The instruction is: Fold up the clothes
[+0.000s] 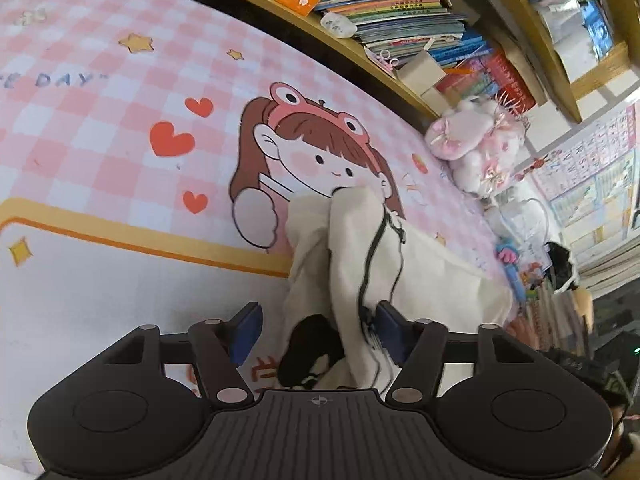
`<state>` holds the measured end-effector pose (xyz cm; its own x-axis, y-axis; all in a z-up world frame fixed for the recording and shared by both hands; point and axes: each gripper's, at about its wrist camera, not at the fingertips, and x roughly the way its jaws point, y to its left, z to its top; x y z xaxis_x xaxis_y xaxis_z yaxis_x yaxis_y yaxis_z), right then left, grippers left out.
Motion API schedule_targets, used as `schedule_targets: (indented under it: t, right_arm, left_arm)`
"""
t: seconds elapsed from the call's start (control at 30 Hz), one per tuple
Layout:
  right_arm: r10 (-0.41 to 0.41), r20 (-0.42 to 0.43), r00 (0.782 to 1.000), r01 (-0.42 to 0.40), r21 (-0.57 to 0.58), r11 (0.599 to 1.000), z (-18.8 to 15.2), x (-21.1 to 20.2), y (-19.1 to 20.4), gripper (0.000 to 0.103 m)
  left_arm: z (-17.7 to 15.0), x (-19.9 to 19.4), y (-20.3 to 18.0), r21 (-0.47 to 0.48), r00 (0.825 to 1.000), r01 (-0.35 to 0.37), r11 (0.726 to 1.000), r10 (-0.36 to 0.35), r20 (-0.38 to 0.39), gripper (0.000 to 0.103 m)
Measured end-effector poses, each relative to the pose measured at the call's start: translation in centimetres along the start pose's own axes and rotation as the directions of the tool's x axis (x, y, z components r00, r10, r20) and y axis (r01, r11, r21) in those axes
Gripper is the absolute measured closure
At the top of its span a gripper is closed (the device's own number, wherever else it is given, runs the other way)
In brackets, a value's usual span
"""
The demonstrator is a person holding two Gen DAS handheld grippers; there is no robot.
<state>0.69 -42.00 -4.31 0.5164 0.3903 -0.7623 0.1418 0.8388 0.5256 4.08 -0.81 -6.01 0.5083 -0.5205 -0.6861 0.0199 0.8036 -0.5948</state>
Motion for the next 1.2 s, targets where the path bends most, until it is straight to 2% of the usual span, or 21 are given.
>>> schedule_targets:
  t: [0.03,0.17,0.23,0.3,0.37,0.43,0.47,0.53,0.63,0.73,0.83,1.0,1.07,1.1,1.2]
  right_arm:
    - [0.002,-0.008,1.000,-0.002,-0.002,1.000,0.0,0.1,0.1,0.057]
    - [-0.010,-0.015,1.000,0.010,-0.051,0.999,-0.2,0.6,1.0,0.068]
    - [-0.021,-0.001,1.000,0.021,-0.092,0.996,-0.4,0.4,1.7,0.076]
    - [-0.039,0.036,0.999,0.045,-0.181,0.983,-0.7,-0.3,2.8,0.085]
    - [-0.049,0.082,0.995,0.070,-0.277,0.958,-1.4,-1.1,4.2,0.087]
    - [-0.047,0.106,0.993,0.080,-0.337,0.938,-2.0,-1.7,5.0,0.088]
    - [-0.047,0.102,0.994,0.079,-0.331,0.940,-2.1,-1.7,4.9,0.088]
    - [-0.048,0.082,0.995,0.070,-0.292,0.954,-2.0,-1.5,4.4,0.088]
    - [-0.024,0.052,0.998,0.033,-0.174,0.984,-1.5,-1.3,2.9,0.085]
    - [-0.008,0.038,0.999,0.012,-0.093,0.996,-1.2,-1.1,1.9,0.073]
    - [-0.019,0.026,0.999,0.020,-0.068,0.997,-1.3,-0.7,1.5,0.066]
    - [-0.007,0.017,1.000,0.008,-0.040,0.999,-1.4,0.1,1.1,0.065]
    - [-0.012,0.016,1.000,0.013,-0.061,0.998,-1.4,0.2,1.3,0.068]
    - [-0.015,0.016,1.000,0.016,-0.075,0.997,-1.5,0.3,1.5,0.073]
    - [-0.026,0.048,0.998,0.034,-0.176,0.984,-1.9,-0.3,2.8,0.085]
  left_arm:
    - [-0.1,0.2,-0.1,-0.011,1.000,0.004,1.000,-0.004,-0.002,0.048]
    - [-0.4,0.7,-0.6,-0.033,1.000,-0.004,0.999,0.003,-0.012,0.069]
    - [-0.7,0.3,-1.4,0.008,1.000,-0.015,1.000,0.015,0.000,0.080]
    - [-1.1,-0.4,-2.7,0.083,0.999,-0.033,0.996,0.032,0.017,0.083]
    - [-1.5,-0.9,-3.9,0.158,0.998,-0.051,0.986,0.047,0.030,0.084]
    - [-1.7,-1.0,-4.2,0.176,0.998,-0.056,0.983,0.053,0.022,0.083]
    - [-1.6,-1.0,-3.8,0.155,0.999,-0.050,0.987,0.048,0.016,0.083]
    - [-1.4,-0.9,-2.9,0.096,1.000,-0.027,0.995,0.027,0.003,0.082]
    - [-1.1,-0.7,-1.9,0.036,1.000,-0.012,0.999,0.013,-0.013,0.078]
    - [-1.1,-0.2,-1.4,0.012,1.000,-0.012,1.000,0.012,-0.023,0.074]
    - [-1.1,0.3,-1.1,-0.003,0.999,-0.018,1.000,0.018,-0.033,0.071]
    - [-1.2,0.8,-0.8,-0.033,0.999,-0.013,0.999,0.012,-0.031,0.069]
    - [-1.3,0.7,-1.0,-0.025,1.000,-0.014,1.000,0.014,-0.026,0.073]
    - [-1.3,0.6,-1.2,-0.011,1.000,-0.017,1.000,0.017,-0.022,0.076]
    - [-1.7,-0.3,-3.1,0.091,1.000,-0.030,0.995,0.030,0.005,0.083]
